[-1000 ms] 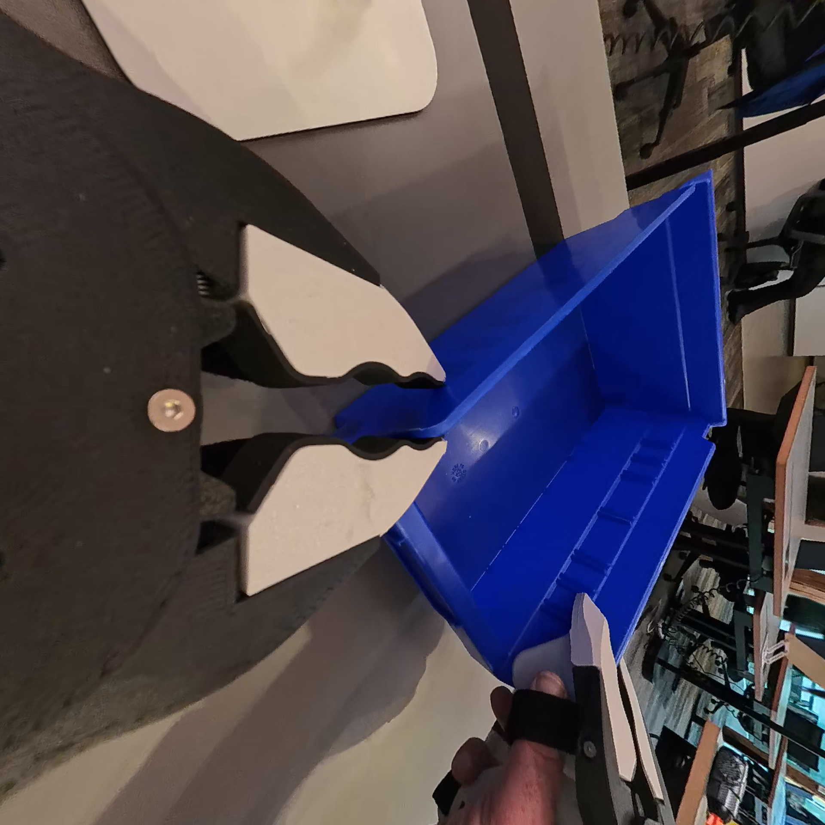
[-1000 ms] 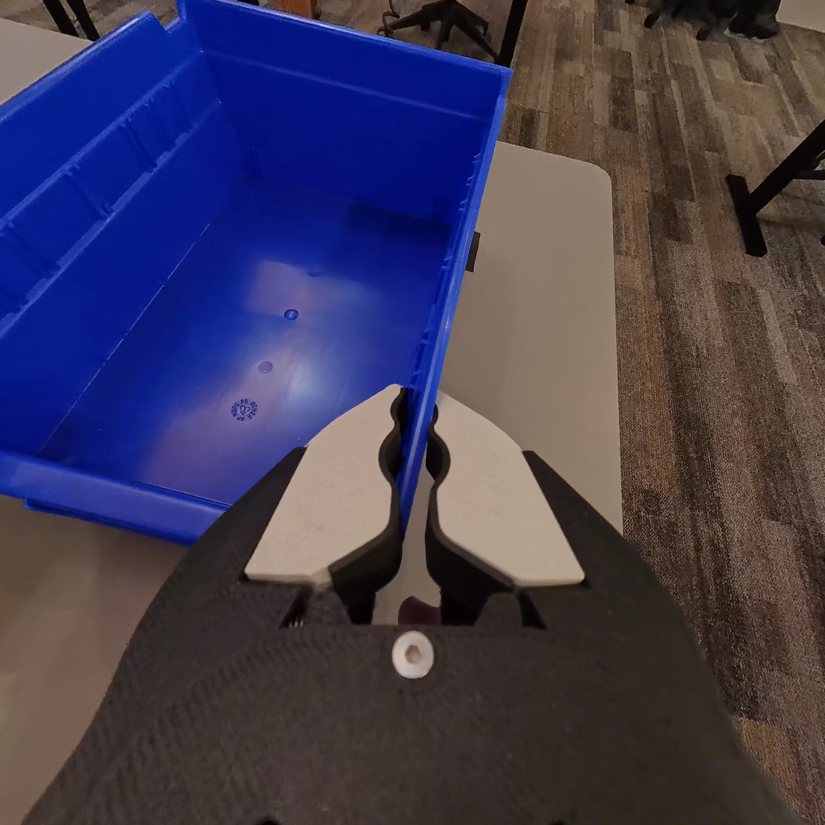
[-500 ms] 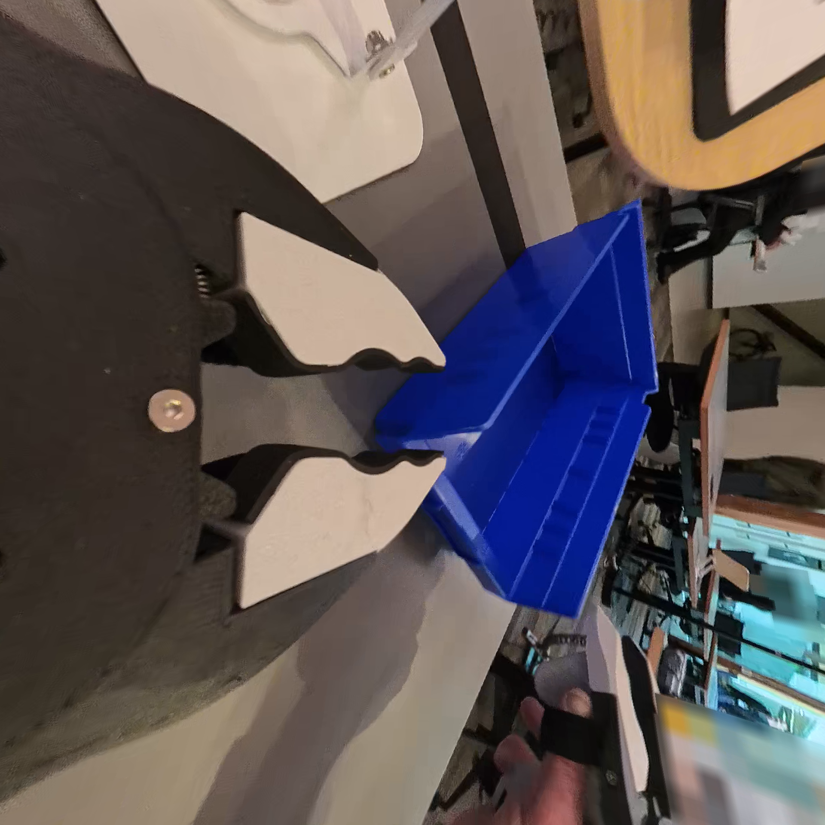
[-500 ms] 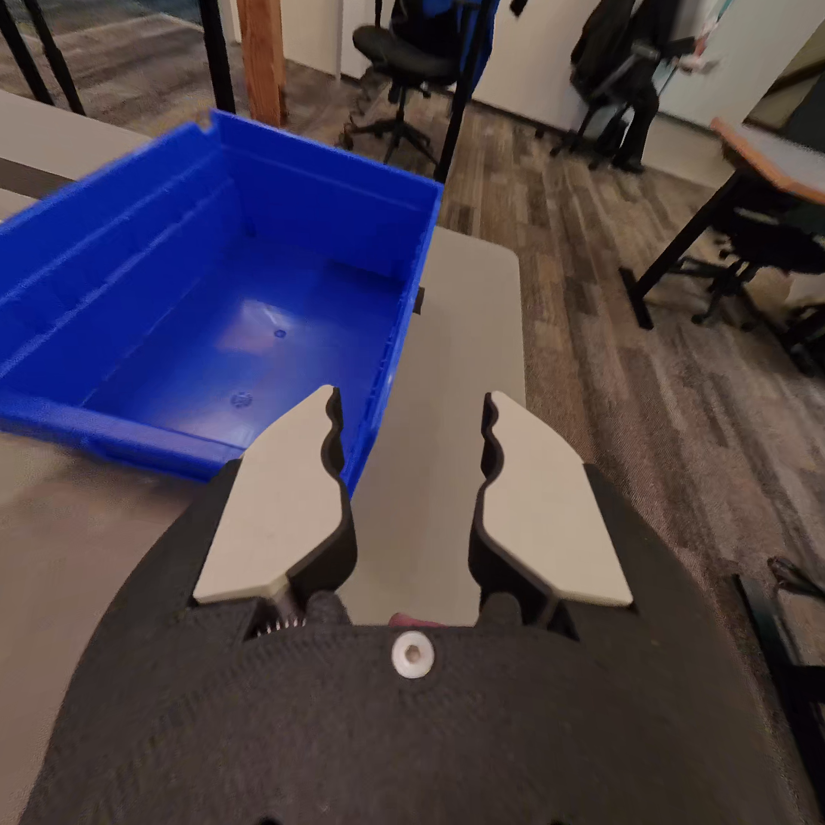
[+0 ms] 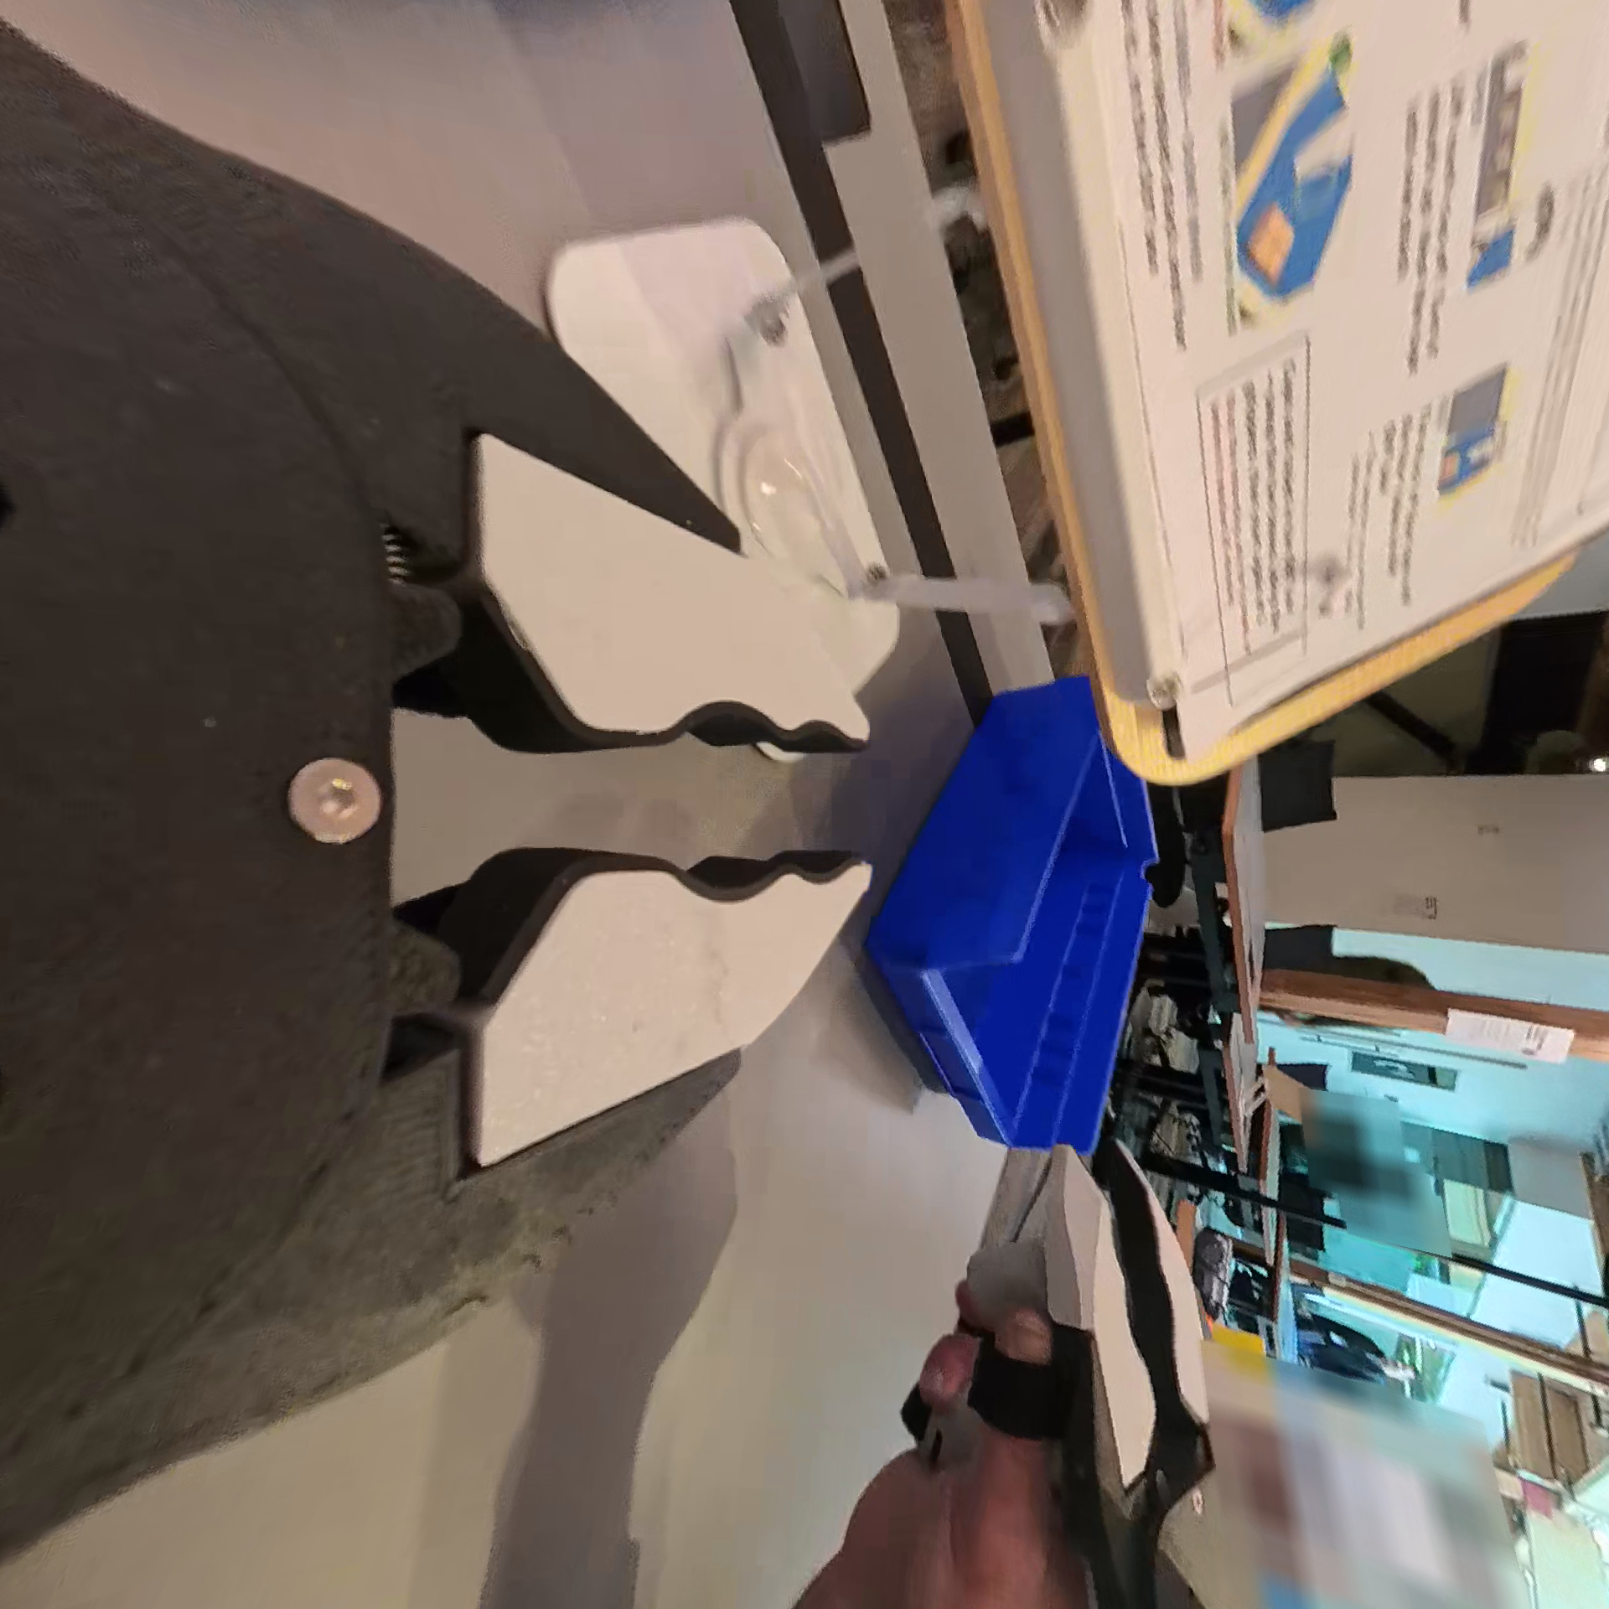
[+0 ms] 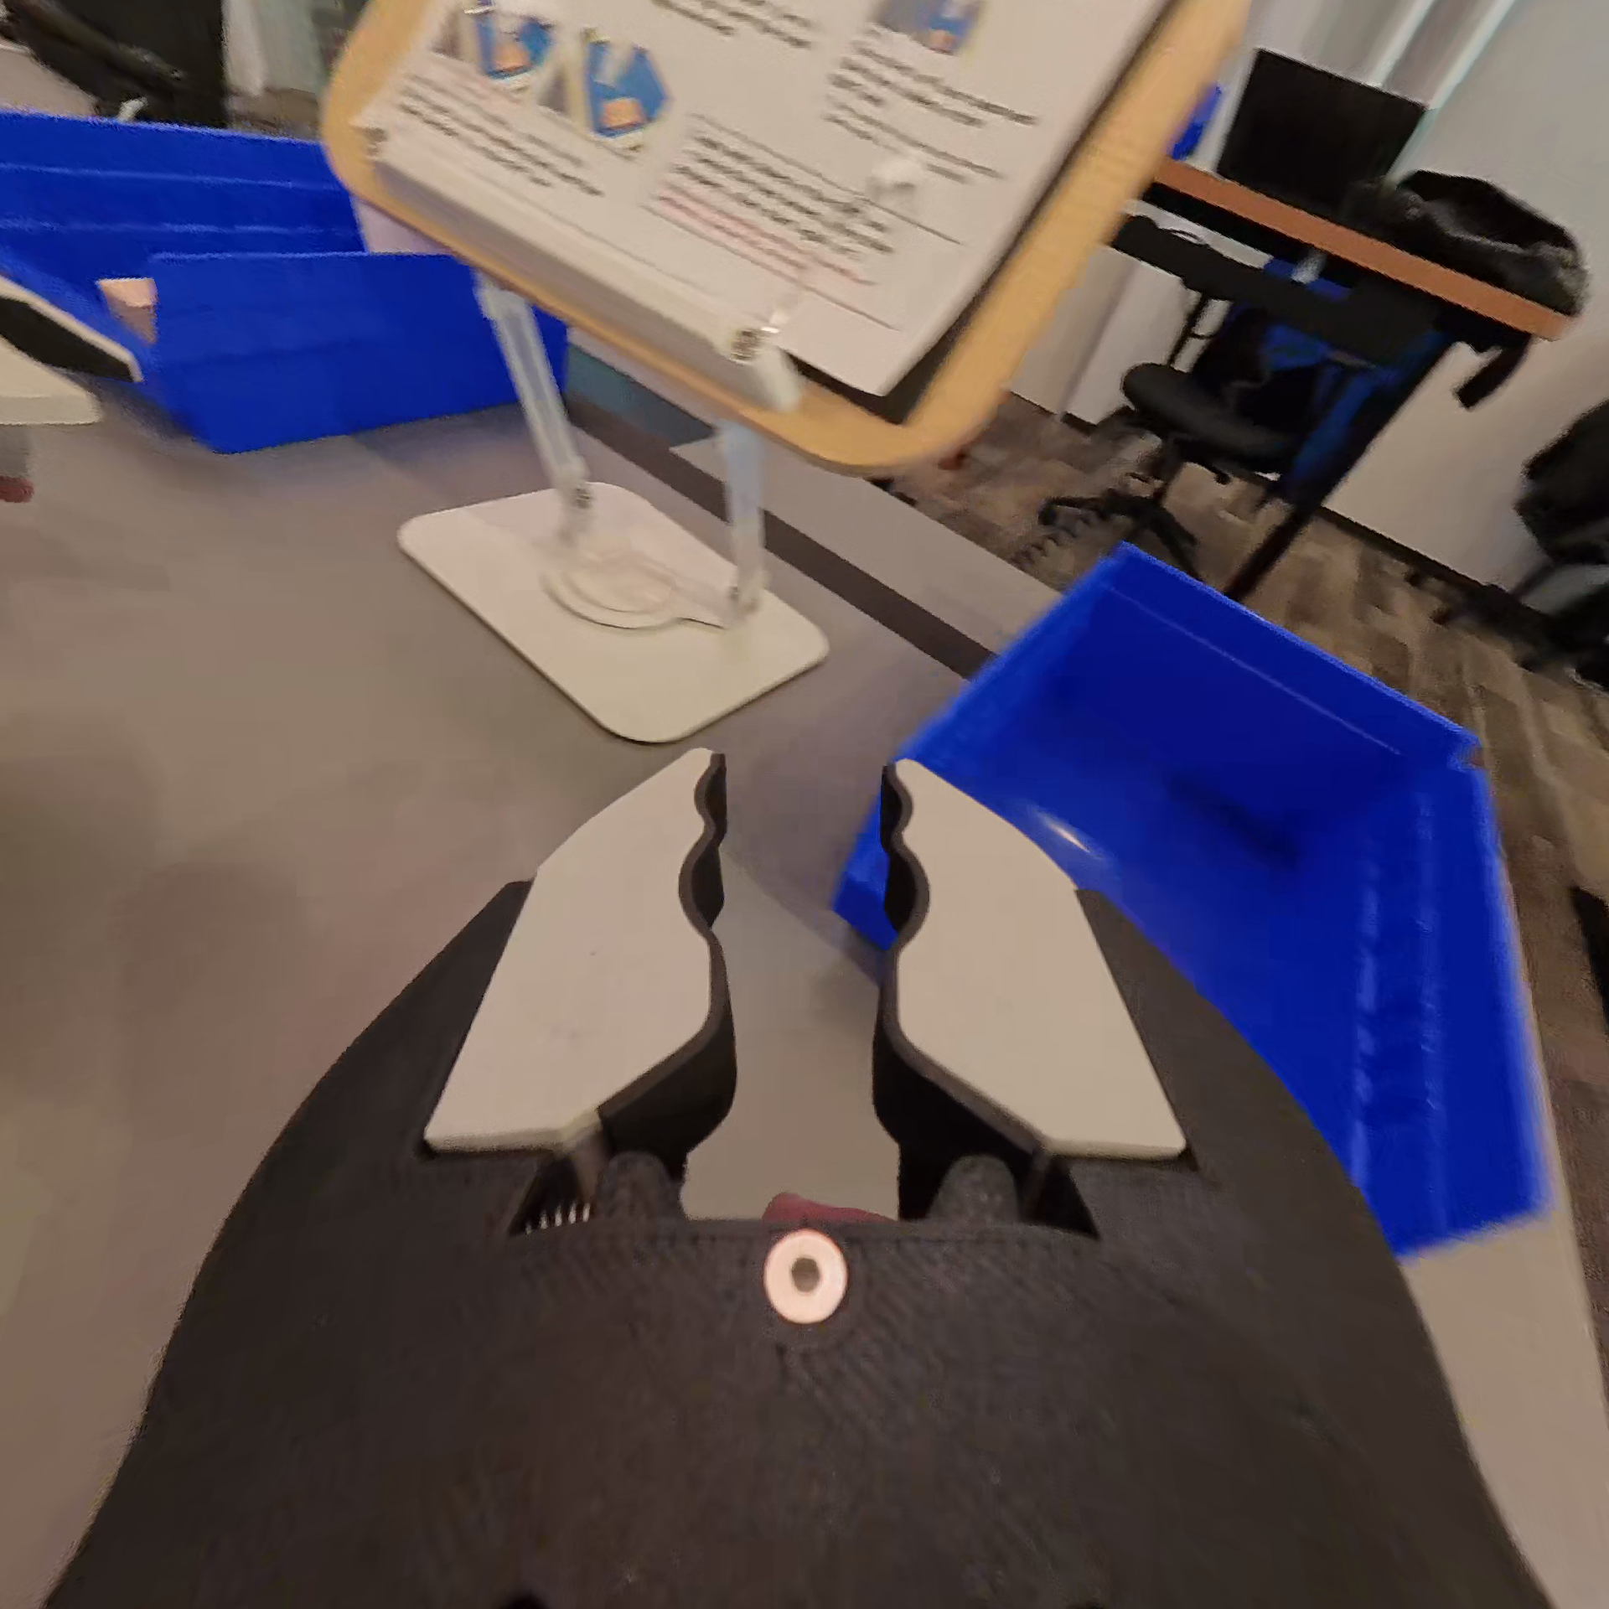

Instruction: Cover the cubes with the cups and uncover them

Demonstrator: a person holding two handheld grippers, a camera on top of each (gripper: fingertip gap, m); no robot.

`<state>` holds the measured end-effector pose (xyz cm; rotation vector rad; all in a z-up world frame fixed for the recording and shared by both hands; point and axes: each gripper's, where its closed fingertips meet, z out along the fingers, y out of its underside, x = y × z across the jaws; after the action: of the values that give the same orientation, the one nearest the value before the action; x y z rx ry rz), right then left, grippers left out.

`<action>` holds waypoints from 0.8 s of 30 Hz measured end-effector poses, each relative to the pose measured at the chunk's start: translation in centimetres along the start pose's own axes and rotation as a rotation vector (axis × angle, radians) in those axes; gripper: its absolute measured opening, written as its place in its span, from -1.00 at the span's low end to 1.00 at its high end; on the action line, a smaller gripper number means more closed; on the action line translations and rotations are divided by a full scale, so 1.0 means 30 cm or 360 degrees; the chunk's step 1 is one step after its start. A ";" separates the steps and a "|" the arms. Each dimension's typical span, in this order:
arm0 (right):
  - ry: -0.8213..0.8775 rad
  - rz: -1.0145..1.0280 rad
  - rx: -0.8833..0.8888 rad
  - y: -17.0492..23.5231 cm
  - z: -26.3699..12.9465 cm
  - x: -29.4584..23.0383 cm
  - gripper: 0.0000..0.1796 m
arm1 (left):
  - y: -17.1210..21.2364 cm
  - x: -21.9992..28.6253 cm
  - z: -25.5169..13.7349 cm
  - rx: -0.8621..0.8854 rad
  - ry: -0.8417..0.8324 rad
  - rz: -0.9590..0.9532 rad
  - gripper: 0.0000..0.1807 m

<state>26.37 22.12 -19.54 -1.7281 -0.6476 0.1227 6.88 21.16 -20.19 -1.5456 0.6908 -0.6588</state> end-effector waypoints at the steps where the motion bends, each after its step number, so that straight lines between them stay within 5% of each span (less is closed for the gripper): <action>1: -0.0039 -0.0030 -0.0009 -0.013 0.028 -0.046 -0.63 | 0.014 -0.032 -0.030 -0.0020 -0.0017 -0.0010 -0.80; 8: -0.0309 -0.0096 -0.0004 -0.084 0.207 -0.310 -1.00 | 0.131 -0.257 -0.203 -0.0178 -0.0176 0.0025 -1.00; 13: -0.0381 -0.0118 -0.0043 -0.088 0.338 -0.414 -1.00 | 0.214 -0.392 -0.254 -0.0232 -0.0257 0.0022 -1.00; 24: -0.0373 -0.0180 -0.0080 0.005 0.505 -0.480 -0.95 | 0.223 -0.470 -0.254 -0.0241 -0.0354 0.0049 -0.55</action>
<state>8.05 28.33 -27.49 -1.7355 -0.9257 0.2336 -8.46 26.37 -26.47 -1.7142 0.6054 -0.4104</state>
